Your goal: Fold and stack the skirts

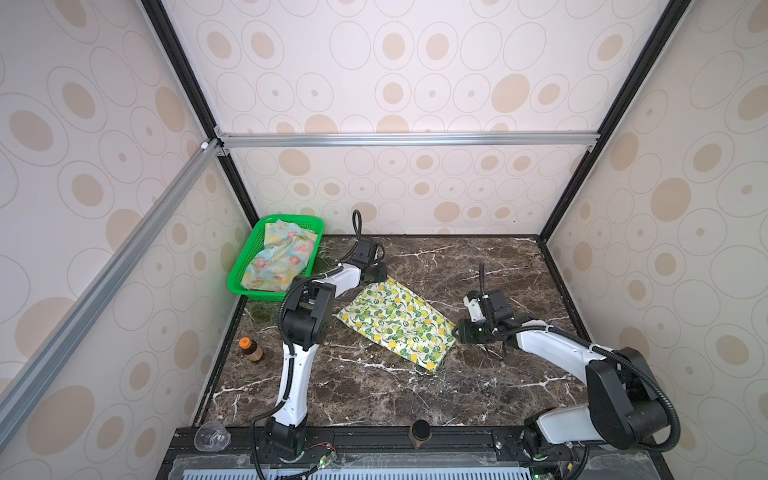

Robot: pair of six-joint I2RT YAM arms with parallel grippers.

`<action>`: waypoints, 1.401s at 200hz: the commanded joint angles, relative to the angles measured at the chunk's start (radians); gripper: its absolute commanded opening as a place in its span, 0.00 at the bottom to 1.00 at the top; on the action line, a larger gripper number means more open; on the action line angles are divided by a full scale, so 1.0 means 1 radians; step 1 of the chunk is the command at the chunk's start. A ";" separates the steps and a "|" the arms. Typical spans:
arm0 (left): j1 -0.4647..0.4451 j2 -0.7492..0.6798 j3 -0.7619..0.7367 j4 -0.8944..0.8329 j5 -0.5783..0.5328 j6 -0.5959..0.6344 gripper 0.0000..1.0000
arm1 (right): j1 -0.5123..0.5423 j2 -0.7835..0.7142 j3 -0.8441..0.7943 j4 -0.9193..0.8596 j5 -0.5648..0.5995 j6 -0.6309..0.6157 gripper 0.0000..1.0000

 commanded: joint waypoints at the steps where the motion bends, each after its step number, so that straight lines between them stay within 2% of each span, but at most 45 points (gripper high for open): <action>1: -0.001 0.005 0.038 -0.038 -0.052 0.047 0.40 | -0.005 0.000 0.007 -0.001 -0.003 -0.004 0.50; 24: -0.001 0.008 0.039 -0.037 -0.053 0.056 0.40 | -0.005 0.006 0.009 0.002 -0.007 -0.003 0.50; 47: -0.001 0.015 0.038 -0.025 -0.040 0.062 0.35 | -0.005 0.008 0.009 0.003 -0.007 -0.002 0.50; 70: -0.002 0.026 0.041 -0.014 -0.029 0.062 0.25 | -0.005 0.008 0.008 0.000 -0.005 0.000 0.50; 110: -0.002 0.031 0.040 0.010 -0.013 0.053 0.00 | -0.005 0.006 0.002 0.000 -0.002 0.003 0.50; 178: -0.010 -0.058 -0.002 0.081 0.001 0.027 0.00 | -0.004 0.000 -0.001 -0.003 0.013 0.006 0.49; 280: -0.021 -0.024 0.042 0.095 0.039 -0.007 0.00 | -0.005 0.005 -0.016 0.011 0.021 0.015 0.49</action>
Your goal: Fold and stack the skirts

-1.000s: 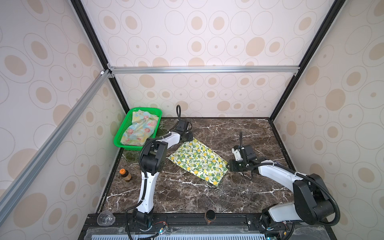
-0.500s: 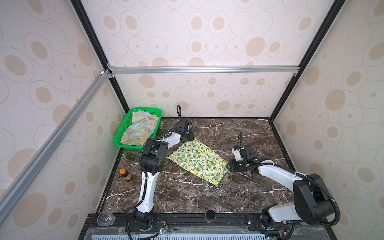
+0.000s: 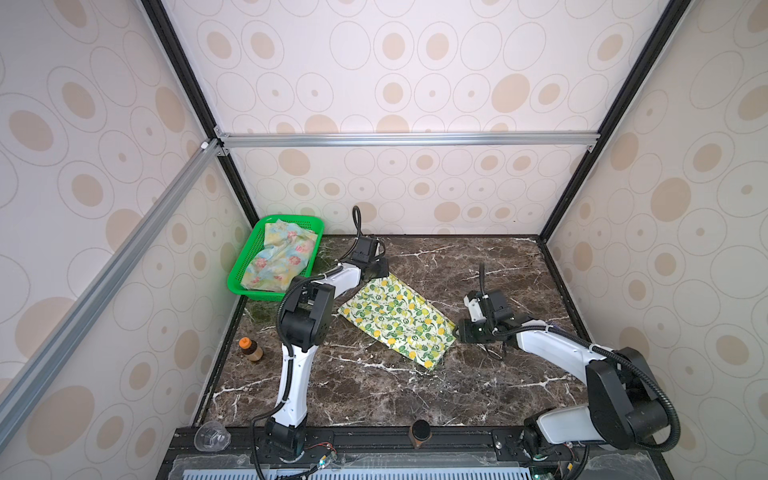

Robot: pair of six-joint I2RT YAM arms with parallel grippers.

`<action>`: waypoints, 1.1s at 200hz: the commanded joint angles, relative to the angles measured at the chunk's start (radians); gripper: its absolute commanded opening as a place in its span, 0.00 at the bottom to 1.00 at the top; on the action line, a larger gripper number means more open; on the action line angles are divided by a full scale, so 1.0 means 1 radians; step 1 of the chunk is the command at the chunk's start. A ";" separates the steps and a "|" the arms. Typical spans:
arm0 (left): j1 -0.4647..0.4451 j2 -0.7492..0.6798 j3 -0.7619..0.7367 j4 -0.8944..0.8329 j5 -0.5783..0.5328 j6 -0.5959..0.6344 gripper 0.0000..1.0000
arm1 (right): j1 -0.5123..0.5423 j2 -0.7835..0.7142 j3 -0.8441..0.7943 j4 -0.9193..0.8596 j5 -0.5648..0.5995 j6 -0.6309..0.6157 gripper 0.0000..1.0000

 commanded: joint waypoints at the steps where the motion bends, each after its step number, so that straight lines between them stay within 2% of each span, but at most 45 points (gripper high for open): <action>1: -0.007 -0.001 0.049 0.013 0.013 -0.017 0.00 | -0.006 0.005 -0.016 0.007 0.014 0.011 0.49; 34: -0.008 0.022 0.047 0.034 0.011 -0.032 0.00 | -0.005 0.005 -0.021 0.010 0.012 0.012 0.49; 45: -0.008 0.019 0.037 0.051 0.005 -0.040 0.13 | -0.005 0.002 -0.022 0.007 0.015 0.012 0.49; 58: -0.007 0.006 0.021 0.077 -0.006 -0.043 0.34 | -0.006 -0.002 -0.022 0.002 0.018 0.011 0.48; 68: -0.007 -0.010 0.002 0.094 -0.015 -0.046 0.39 | -0.005 -0.009 -0.022 -0.004 0.022 0.010 0.48; 107: -0.001 -0.094 -0.053 0.118 -0.050 -0.030 0.39 | 0.004 -0.074 -0.015 -0.052 0.032 0.008 0.49; 130: -0.002 -0.152 -0.114 0.114 -0.038 -0.025 0.32 | 0.042 -0.130 -0.011 -0.077 0.042 0.018 0.48; 148: -0.005 -0.193 -0.181 0.119 -0.006 -0.030 0.27 | 0.089 -0.152 -0.012 -0.076 0.046 0.027 0.39; 179: -0.013 -0.266 -0.325 0.142 0.018 -0.046 0.24 | 0.100 -0.110 -0.034 -0.004 -0.001 0.068 0.10; 201: -0.017 -0.307 -0.415 0.155 0.028 -0.064 0.23 | 0.100 -0.053 -0.038 0.053 0.002 0.088 0.00; 220: -0.018 -0.338 -0.481 0.172 0.048 -0.077 0.22 | 0.099 0.006 -0.025 0.080 0.013 0.096 0.00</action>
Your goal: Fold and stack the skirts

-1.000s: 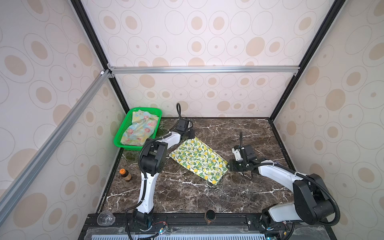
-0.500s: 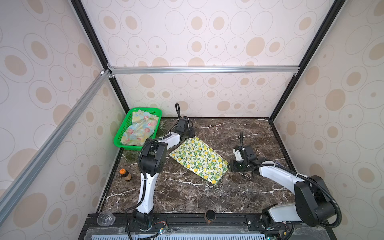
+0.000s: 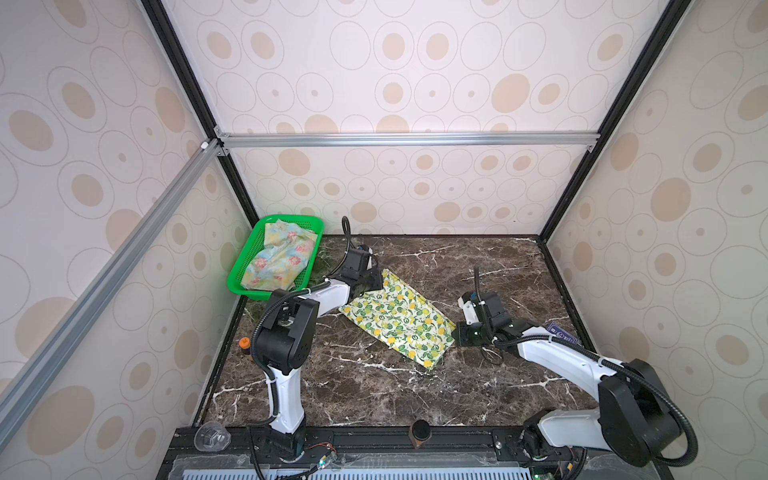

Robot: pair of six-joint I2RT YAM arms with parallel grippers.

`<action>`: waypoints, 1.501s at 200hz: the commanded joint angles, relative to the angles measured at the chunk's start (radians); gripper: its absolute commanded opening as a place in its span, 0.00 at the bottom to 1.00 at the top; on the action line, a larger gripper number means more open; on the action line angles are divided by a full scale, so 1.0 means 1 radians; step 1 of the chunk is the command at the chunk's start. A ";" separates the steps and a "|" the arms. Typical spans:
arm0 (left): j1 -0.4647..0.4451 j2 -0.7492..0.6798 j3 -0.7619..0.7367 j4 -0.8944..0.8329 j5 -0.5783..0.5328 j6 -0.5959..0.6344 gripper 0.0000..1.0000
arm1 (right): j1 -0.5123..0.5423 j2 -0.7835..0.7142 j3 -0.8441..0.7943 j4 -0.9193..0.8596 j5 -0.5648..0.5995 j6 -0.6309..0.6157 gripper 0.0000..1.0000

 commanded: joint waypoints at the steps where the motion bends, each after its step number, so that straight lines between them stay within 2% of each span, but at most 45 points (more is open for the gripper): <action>1: -0.007 -0.049 -0.062 0.023 0.031 -0.026 0.22 | 0.000 0.061 -0.003 0.054 0.004 0.025 0.00; 70: -0.012 -0.116 -0.204 0.023 0.028 -0.045 0.22 | -0.010 0.216 0.091 0.008 0.157 -0.008 0.00; 140: -0.023 -0.154 -0.316 0.058 0.032 -0.088 0.21 | -0.070 0.387 0.216 0.025 0.184 -0.134 0.00; 162: -0.037 -0.161 -0.342 0.074 0.039 -0.107 0.21 | -0.072 0.441 0.288 0.026 0.198 -0.196 0.00; 179: -0.050 -0.168 -0.356 0.074 0.039 -0.120 0.21 | -0.074 0.466 0.363 -0.012 0.226 -0.192 0.00; 202: -0.055 -0.191 -0.361 0.067 0.038 -0.131 0.21 | -0.073 0.438 0.403 -0.025 0.186 -0.186 0.00; 229: -0.049 -0.227 -0.299 -0.053 -0.054 -0.089 0.21 | -0.045 0.346 0.397 -0.094 0.167 -0.157 0.00; 267: -0.010 -0.255 -0.247 -0.145 -0.103 -0.023 0.21 | 0.058 0.221 0.315 -0.135 0.123 -0.121 0.00; 300: 0.014 -0.239 -0.265 -0.152 -0.089 -0.013 0.20 | 0.106 0.161 0.222 -0.095 0.055 -0.049 0.00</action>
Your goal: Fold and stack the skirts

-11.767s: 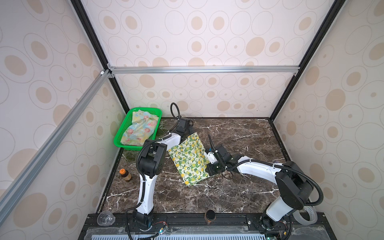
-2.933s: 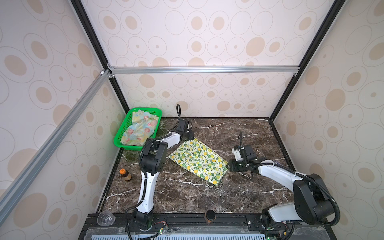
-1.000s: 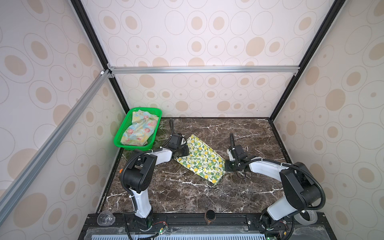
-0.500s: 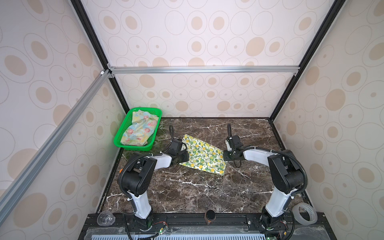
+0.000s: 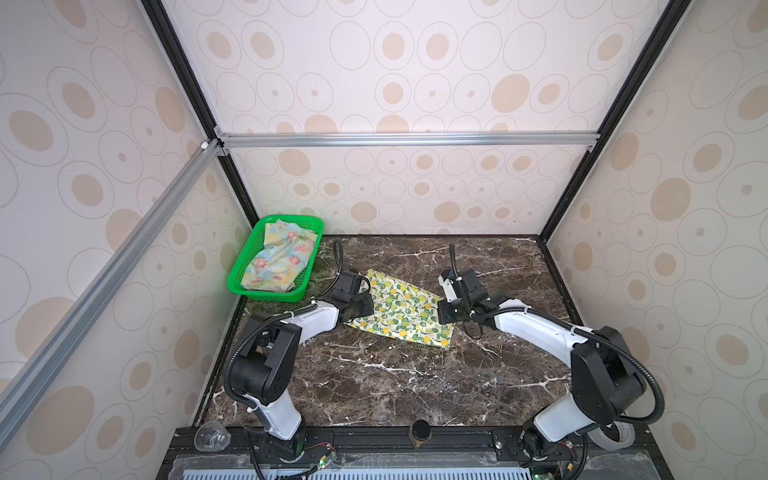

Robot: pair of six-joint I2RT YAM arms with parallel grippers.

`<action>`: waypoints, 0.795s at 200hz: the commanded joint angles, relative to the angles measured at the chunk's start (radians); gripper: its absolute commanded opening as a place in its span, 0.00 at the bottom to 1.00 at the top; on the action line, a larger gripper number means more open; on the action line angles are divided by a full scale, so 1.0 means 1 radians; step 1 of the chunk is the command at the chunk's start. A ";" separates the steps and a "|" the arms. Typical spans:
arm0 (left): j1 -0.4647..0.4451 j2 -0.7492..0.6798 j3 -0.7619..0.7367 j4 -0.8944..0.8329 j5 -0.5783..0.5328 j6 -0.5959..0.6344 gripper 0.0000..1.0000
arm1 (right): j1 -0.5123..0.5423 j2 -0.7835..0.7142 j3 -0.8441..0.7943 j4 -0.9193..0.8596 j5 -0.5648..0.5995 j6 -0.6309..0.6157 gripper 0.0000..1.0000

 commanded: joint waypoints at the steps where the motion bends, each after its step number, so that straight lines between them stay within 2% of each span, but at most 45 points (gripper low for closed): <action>1: 0.016 0.003 0.012 -0.061 -0.021 0.039 0.20 | 0.019 -0.024 -0.080 -0.011 -0.065 0.067 0.00; 59: 0.020 0.055 -0.030 -0.033 -0.012 0.021 0.20 | 0.042 -0.003 -0.182 0.034 -0.088 0.142 0.00; 159: 0.020 0.057 -0.142 -0.024 0.015 -0.038 0.19 | 0.038 0.113 -0.207 0.034 -0.071 0.130 0.00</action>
